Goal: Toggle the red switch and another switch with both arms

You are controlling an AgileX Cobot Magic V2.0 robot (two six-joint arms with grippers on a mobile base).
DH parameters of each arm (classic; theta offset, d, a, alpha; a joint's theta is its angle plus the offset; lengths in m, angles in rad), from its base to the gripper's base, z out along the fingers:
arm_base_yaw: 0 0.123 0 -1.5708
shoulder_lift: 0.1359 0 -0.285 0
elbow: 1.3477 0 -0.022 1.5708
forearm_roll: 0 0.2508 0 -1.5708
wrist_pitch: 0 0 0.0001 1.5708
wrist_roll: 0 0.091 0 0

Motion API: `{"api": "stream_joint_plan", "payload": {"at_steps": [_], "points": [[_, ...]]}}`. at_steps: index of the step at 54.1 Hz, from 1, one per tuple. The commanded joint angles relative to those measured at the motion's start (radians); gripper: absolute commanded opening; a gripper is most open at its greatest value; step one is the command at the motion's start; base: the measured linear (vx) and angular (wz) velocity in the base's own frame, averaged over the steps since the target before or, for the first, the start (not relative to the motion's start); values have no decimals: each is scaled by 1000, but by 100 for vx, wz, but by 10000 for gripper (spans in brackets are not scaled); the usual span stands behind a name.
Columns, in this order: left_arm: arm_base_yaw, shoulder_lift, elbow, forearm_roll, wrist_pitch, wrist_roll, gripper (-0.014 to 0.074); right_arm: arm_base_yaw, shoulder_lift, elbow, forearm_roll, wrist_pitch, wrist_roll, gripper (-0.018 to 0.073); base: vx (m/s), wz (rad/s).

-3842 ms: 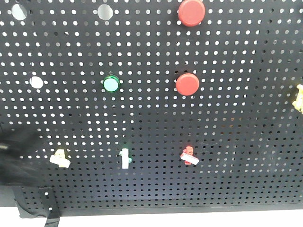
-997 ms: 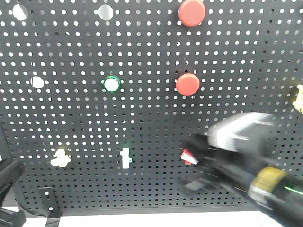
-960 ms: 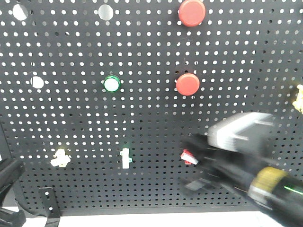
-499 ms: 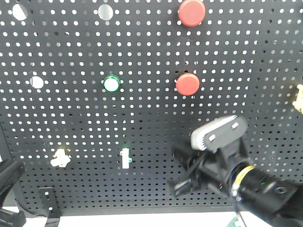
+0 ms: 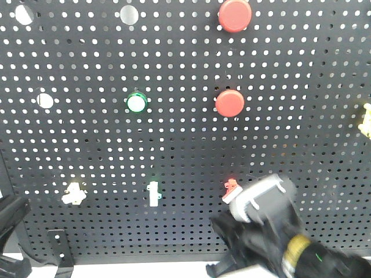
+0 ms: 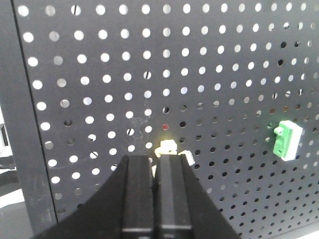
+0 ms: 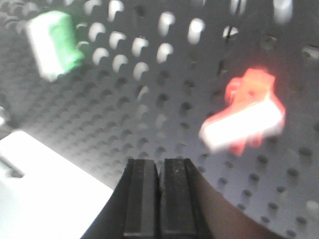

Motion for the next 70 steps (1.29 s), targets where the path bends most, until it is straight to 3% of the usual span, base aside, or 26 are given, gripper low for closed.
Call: {"api": "stream_joint_plan", "payload": {"at_steps": [1, 40, 46, 51, 62, 70], "points": [[-5, -12, -26, -11, -88, -10, 3, 1, -59, -9, 11, -128, 1, -6, 0, 0], [-5, -9, -26, -10, -83, -8, 3, 1, -64, -9, 10, -117, 1, -6, 0, 0], [-5, -28, 5, -14, -70, 54, 3, 1, -64, -9, 10, -110, 1, -6, 0, 0], [9, -113, 64, -14, -13, 113, 3, 1, -64, -9, 10, -111, 1, -6, 0, 0], [119, -425, 261, -33, 156, 113, 3, 1, -64, -9, 10, -111, 1, -6, 0, 0], [193, -659, 413, -33, 209, 109, 3, 1, -64, -9, 10, -111, 1, -6, 0, 0]]}}
